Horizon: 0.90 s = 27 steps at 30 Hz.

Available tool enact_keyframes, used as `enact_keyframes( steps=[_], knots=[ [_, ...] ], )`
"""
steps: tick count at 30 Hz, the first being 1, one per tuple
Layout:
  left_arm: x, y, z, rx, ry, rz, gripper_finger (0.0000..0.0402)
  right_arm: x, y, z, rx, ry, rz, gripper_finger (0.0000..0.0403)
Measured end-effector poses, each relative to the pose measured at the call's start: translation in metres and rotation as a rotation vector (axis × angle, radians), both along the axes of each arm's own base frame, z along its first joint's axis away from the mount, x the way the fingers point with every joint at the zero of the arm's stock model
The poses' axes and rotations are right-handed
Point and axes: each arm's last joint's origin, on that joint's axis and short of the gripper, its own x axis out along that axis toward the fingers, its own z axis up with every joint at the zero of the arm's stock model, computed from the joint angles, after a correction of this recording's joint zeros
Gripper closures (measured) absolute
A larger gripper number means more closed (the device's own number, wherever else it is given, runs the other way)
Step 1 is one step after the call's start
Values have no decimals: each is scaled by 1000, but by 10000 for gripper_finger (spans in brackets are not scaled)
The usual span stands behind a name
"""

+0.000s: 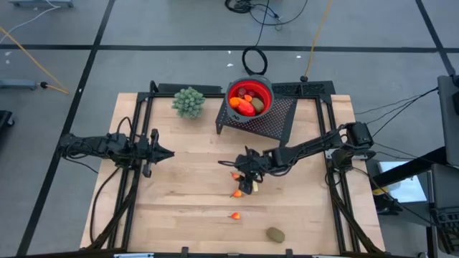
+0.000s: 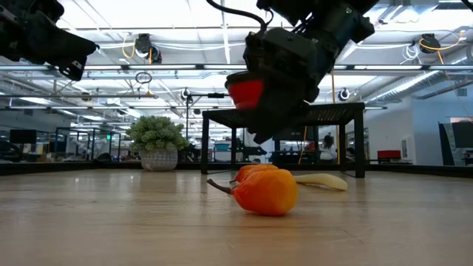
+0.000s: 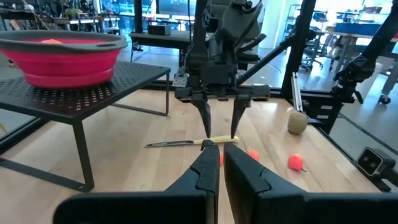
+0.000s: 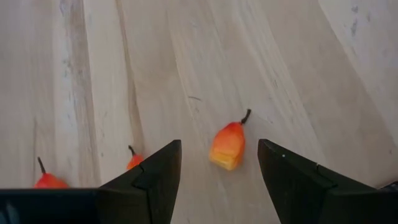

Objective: Pick & Place Fruit
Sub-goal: Put the orange pear into the red strainer bowl on the shelf

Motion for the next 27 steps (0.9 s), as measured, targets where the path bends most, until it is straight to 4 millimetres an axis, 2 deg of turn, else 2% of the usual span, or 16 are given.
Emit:
enact_keyframes(
  steps=[9,13,19,27],
  knots=[
    [0,0,0,3,1,0,399,9,3,-21,5,-10,1,195],
    [0,0,0,-3,2,0,394,10,3,-33,3,27,-3,195],
    [0,0,0,-1,3,0,377,12,3,-36,12,27,-16,195],
    [0,0,0,2,3,0,376,11,3,-36,10,34,-15,195]
  ],
)
